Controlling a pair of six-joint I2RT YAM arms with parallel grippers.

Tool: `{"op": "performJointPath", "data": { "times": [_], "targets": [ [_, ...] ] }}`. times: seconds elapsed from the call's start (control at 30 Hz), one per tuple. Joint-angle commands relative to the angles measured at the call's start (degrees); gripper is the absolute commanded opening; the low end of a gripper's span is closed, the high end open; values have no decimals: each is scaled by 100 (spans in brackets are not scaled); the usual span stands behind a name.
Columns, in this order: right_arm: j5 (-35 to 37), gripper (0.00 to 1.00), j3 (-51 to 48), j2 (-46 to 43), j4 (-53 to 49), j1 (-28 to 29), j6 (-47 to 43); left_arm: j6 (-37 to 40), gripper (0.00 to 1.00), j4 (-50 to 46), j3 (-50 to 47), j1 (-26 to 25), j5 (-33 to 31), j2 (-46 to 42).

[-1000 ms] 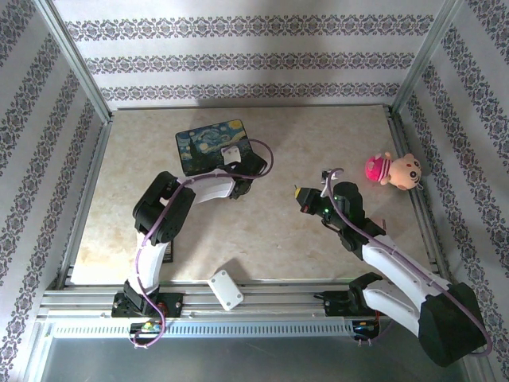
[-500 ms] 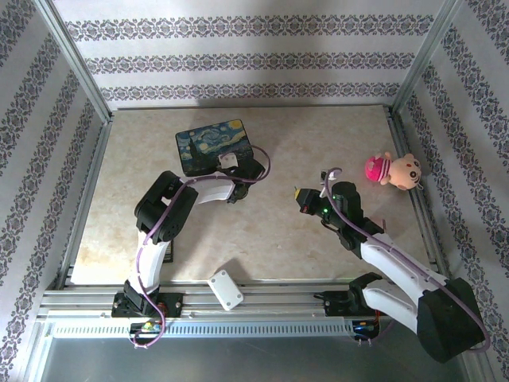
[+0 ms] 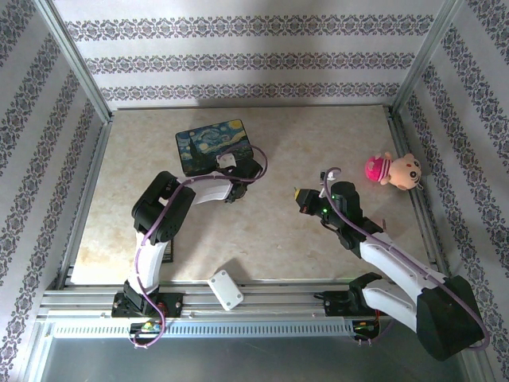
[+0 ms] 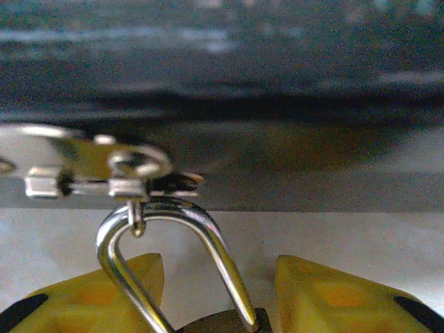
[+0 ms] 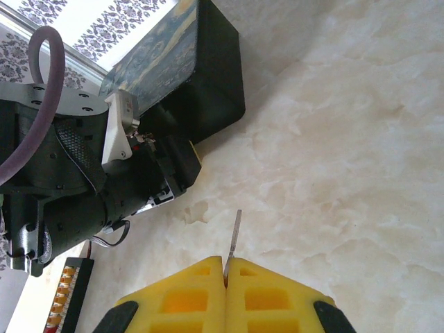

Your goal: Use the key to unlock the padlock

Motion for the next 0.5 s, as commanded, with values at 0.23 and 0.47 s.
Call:
{"op": "performJointPath", "data": {
  "times": [0.23, 0.47],
  "targets": [
    [-97, 0, 179, 53, 115, -40, -37, -301, 51, -116, -350, 132, -9, -357],
    [-148, 0, 258, 251, 194, -40, -25, -229, 48, 44, -390, 141, 184, -375]
  ]
}}
